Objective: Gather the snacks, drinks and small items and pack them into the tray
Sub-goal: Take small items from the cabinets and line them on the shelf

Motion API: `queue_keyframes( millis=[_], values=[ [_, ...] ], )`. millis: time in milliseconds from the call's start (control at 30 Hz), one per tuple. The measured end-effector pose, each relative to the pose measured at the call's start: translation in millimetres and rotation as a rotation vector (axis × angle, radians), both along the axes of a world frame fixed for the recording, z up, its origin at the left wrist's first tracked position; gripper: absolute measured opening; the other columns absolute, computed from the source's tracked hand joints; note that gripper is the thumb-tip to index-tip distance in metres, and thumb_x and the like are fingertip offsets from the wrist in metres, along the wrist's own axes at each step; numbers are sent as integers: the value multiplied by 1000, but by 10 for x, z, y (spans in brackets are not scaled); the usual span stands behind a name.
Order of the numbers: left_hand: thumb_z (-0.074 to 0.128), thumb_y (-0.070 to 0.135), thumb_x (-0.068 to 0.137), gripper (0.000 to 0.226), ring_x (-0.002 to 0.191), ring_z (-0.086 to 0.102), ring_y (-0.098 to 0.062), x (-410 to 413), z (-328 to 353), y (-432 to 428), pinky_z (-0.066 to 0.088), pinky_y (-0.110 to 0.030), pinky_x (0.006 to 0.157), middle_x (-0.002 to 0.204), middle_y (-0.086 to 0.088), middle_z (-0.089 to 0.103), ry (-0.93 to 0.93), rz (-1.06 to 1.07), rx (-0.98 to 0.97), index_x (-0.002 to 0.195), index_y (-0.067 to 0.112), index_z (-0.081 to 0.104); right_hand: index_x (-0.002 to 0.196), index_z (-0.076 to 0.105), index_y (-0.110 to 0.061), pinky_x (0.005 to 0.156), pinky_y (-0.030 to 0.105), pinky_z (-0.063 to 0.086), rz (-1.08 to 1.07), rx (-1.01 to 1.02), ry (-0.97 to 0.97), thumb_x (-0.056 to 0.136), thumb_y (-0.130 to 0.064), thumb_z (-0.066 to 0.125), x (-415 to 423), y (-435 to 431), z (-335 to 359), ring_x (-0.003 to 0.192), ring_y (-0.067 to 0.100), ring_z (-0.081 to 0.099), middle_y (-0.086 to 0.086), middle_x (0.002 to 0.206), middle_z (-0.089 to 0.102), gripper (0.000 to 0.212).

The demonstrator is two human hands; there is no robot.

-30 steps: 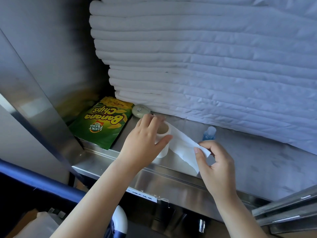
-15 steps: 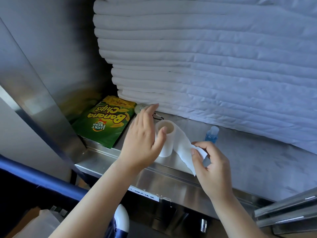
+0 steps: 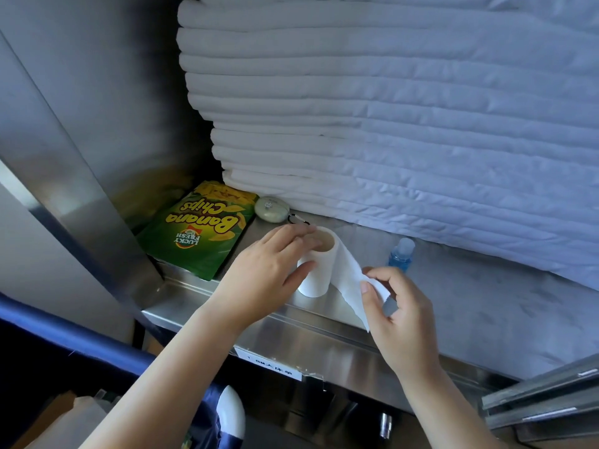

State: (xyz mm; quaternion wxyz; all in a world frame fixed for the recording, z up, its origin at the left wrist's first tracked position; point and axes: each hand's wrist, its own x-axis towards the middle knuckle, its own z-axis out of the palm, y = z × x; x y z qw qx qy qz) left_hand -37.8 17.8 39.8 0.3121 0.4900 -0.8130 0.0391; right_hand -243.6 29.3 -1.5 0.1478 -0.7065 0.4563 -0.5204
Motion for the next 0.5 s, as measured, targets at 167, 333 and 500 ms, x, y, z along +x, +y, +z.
queue_keyframes(
  millis=[167,333,500],
  values=[
    [66,31,85,30,92,53,-23,-148,-39,-24,45,-33,78,96,-5,56,23,56,-37,106,9,65,87,62,-15,74,6,40,-3,-10,-6,87,-23,55,18,-10,29,82,-4,58,-22,86,61,11],
    [62,40,81,36,81,43,-21,-321,-48,-24,41,-28,70,84,-7,50,93,143,-82,95,7,66,88,63,-15,72,7,41,-10,-4,-9,86,-19,57,65,-44,41,81,-4,58,-19,85,63,8],
    [77,28,76,30,81,51,-27,-358,-44,5,40,-30,73,86,-12,50,119,123,-8,89,4,66,86,63,-13,71,8,41,-24,-4,-13,85,-13,59,109,-50,39,77,-4,57,-16,82,63,4]
  ],
)
